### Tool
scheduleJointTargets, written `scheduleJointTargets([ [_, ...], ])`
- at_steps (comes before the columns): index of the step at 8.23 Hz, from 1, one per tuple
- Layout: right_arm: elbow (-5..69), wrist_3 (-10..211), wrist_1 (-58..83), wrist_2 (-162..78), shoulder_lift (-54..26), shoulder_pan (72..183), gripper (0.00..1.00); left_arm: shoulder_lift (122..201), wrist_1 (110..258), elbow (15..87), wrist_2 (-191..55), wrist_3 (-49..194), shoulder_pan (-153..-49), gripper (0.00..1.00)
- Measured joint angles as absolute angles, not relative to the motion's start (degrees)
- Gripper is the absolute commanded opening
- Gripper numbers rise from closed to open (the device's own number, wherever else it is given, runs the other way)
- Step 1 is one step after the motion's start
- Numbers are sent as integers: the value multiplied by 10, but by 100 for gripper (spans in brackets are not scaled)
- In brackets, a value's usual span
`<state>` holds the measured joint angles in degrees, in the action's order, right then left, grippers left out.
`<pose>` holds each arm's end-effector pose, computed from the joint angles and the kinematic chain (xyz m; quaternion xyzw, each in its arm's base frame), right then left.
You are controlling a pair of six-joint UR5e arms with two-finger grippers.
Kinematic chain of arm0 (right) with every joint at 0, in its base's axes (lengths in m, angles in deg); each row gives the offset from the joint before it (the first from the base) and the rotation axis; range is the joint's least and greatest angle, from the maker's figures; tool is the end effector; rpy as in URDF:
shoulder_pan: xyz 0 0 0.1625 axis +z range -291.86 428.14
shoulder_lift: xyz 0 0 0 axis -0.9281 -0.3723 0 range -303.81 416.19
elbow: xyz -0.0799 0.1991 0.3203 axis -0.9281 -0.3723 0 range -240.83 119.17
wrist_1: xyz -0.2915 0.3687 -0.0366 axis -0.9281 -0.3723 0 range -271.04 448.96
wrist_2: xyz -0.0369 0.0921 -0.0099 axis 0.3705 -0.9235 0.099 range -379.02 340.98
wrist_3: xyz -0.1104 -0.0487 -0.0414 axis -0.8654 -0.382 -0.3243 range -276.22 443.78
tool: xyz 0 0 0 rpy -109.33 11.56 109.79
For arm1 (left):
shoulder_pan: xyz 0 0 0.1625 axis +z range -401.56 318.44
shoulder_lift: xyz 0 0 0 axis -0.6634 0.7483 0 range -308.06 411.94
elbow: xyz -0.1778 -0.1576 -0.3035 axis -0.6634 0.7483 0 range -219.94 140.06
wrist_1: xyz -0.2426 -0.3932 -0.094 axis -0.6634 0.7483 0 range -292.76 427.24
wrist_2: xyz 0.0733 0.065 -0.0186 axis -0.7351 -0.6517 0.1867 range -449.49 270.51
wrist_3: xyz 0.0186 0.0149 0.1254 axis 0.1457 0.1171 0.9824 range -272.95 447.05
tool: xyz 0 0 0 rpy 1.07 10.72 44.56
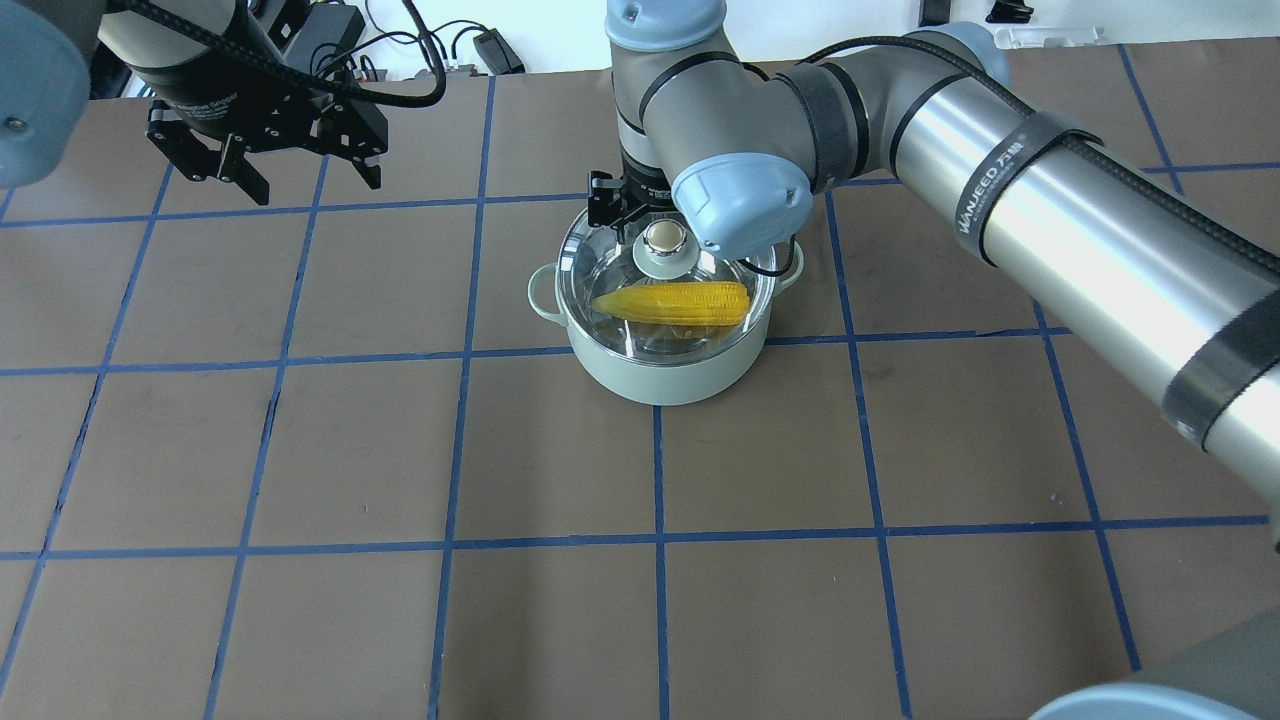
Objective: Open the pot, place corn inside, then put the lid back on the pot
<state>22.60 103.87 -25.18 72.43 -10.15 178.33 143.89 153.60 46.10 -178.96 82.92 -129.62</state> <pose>0.3641 -0.6136 0.2683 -0.0001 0.9980 -0.0620 0.0092 -0.1148 -0.5810 0.4464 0.0526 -0.9974 0.0491 0.0055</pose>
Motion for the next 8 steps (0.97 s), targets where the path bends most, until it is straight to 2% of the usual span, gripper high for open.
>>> scheduleJointTargets([
  [2, 227, 1038, -246, 726, -125, 1776, 100, 1439, 1536, 461, -1790, 829, -1296, 100],
  [6, 273, 1015, -150, 720, -257, 1688, 100, 1439, 1535, 461, -1792, 829, -1296, 100],
  [8, 281, 998, -126, 720, -295, 1664, 100, 1438, 1536, 461, -1794, 829, -1296, 100],
])
